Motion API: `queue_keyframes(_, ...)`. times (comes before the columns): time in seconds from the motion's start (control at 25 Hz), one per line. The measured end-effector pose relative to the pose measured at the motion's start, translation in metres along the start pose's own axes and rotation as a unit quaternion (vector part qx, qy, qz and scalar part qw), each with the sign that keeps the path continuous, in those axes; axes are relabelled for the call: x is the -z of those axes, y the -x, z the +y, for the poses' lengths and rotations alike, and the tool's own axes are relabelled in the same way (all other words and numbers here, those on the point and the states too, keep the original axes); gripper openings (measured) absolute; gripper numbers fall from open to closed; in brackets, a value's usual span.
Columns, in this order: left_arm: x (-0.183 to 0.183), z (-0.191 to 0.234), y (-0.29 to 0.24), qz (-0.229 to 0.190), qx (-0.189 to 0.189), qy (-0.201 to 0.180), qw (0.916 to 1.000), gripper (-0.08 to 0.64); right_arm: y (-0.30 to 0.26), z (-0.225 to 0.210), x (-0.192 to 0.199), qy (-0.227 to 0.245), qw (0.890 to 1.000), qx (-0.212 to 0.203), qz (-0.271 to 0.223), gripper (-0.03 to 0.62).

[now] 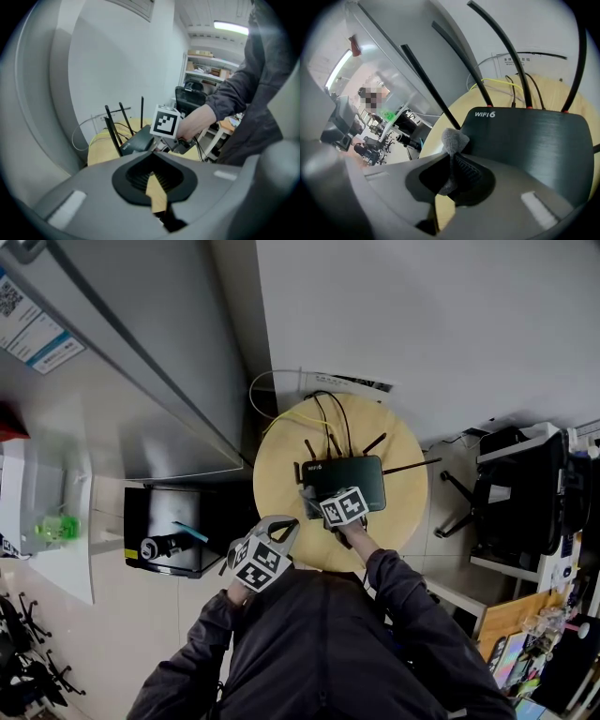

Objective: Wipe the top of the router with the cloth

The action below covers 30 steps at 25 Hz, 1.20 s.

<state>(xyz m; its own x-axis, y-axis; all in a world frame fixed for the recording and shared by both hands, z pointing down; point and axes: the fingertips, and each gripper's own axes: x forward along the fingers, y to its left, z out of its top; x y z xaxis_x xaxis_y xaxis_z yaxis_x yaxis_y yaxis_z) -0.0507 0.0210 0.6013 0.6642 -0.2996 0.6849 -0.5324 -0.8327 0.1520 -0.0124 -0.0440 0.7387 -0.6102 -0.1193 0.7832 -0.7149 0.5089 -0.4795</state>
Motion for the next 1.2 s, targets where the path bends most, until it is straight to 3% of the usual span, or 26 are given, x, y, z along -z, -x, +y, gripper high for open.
queue_keyframes(1.2, -0.042, -0.048, -0.057, 0.003, 0.012, -0.014, 0.9998, 0.002, 0.1, -0.127, 0.052, -0.058, 0.997, 0.052, -0.027, 0.028)
